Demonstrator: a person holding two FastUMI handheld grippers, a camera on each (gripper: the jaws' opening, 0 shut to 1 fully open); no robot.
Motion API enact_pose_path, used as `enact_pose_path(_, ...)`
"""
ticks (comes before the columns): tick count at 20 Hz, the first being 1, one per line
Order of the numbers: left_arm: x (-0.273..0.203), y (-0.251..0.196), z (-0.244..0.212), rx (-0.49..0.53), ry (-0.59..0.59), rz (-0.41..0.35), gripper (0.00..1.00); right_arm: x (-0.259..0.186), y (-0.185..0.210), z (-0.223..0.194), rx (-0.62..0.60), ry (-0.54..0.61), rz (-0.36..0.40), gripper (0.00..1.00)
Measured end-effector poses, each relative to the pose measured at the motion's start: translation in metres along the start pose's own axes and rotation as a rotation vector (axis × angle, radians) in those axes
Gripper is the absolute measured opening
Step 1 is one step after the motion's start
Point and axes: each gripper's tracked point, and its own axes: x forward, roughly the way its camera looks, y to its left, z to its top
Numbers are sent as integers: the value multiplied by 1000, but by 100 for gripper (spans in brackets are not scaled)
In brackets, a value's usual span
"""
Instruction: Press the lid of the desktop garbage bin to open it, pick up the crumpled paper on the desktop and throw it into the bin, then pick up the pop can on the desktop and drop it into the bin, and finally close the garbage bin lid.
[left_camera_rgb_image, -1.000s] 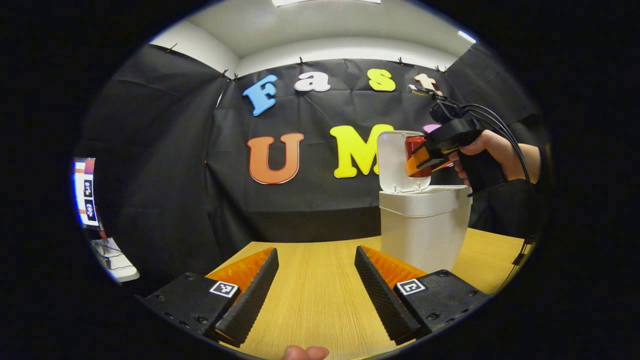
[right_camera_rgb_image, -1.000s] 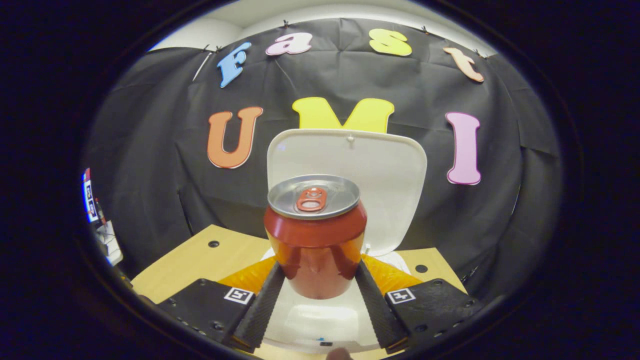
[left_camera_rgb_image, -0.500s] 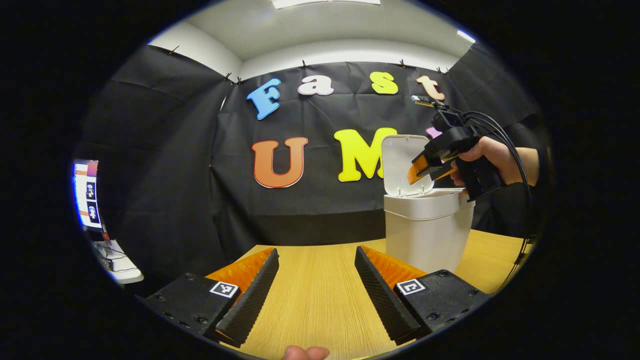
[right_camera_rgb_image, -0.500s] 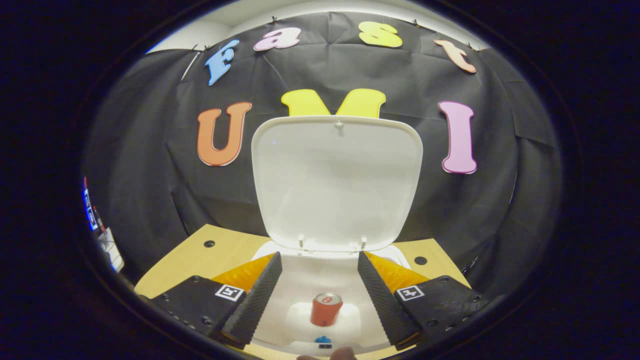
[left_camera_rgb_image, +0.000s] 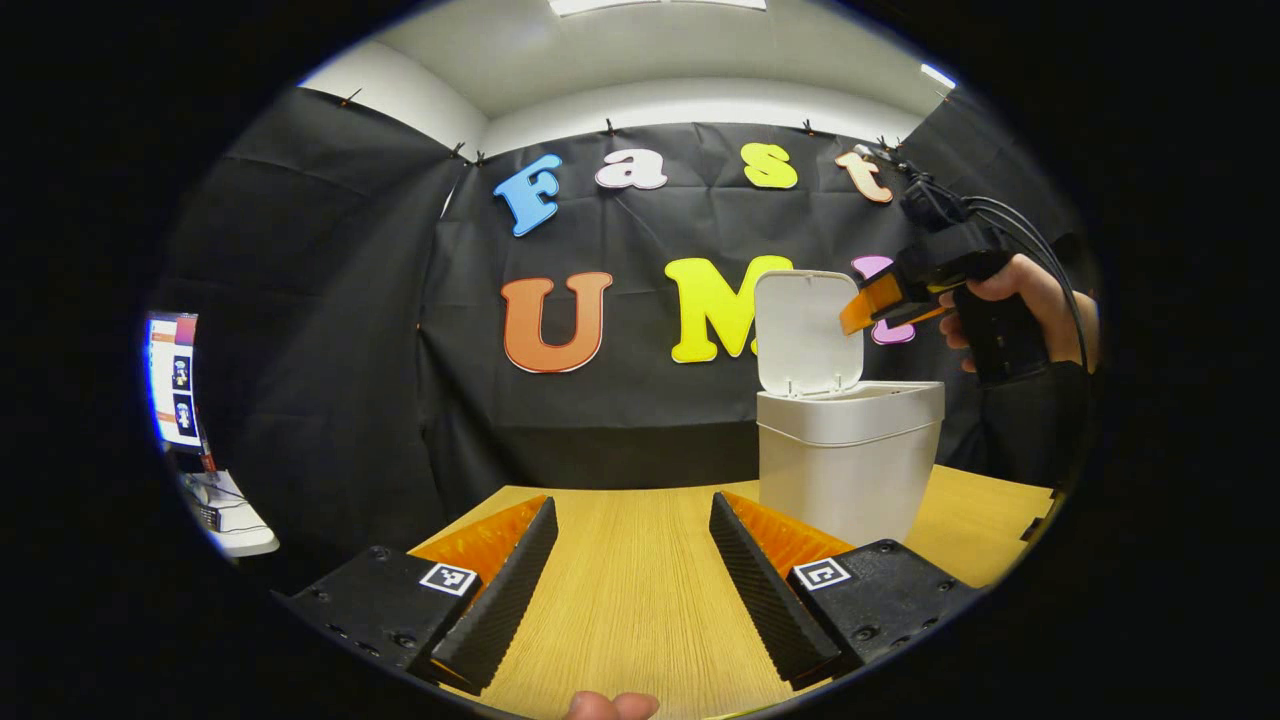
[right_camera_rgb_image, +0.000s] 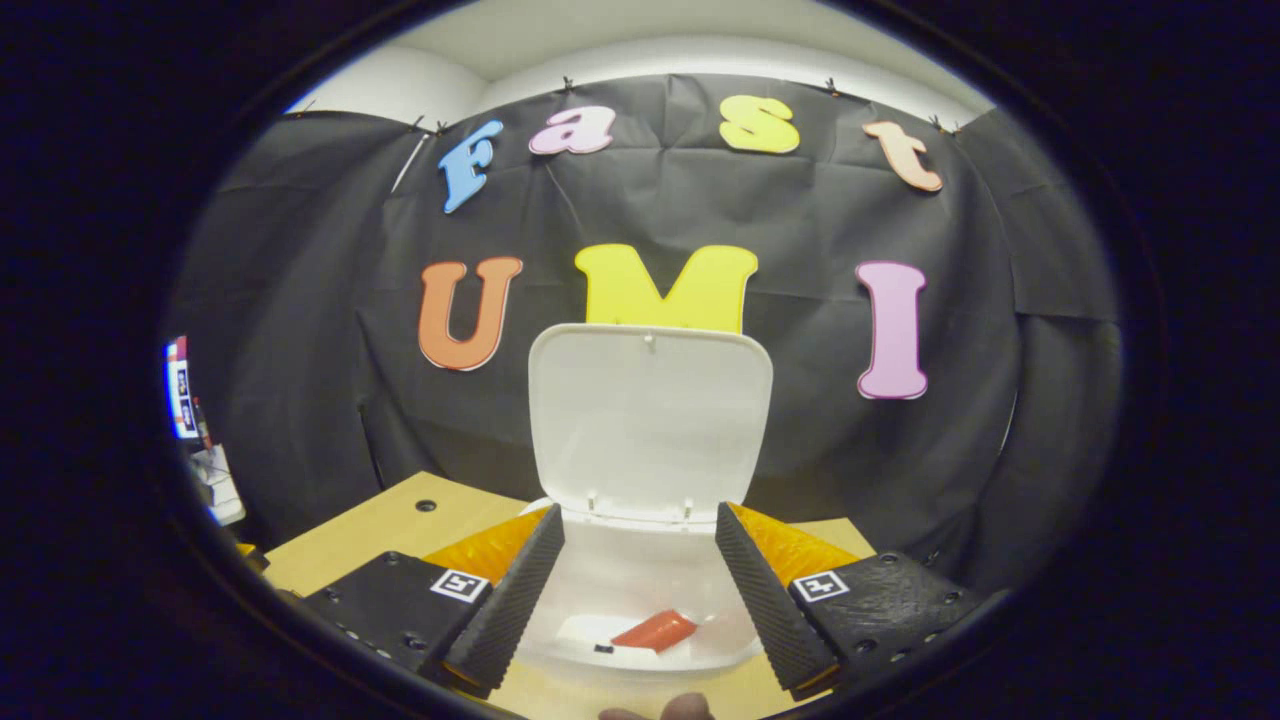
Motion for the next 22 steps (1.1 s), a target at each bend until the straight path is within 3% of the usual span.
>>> enact_pose_path(4,-1,-8,2,-50,-5,30,99,-28,-13,12,-46,-83,12,96)
enact_pose_path(7,-4,-29,0,-94,1,0,99,-38,-26,20,-45,-127,22,96)
enact_pose_path(12,-14,-44,14,-85,-28,12,98,-39,-45,29,-25,-166,23,96)
enact_pose_path(16,-19,-48,19,-118,-28,26,98,-30,-39,63,13,-183,49,95)
enact_pose_path(22,-28,-43,22,-94,-31,44,98,14,-16,106,-24,-198,73,97)
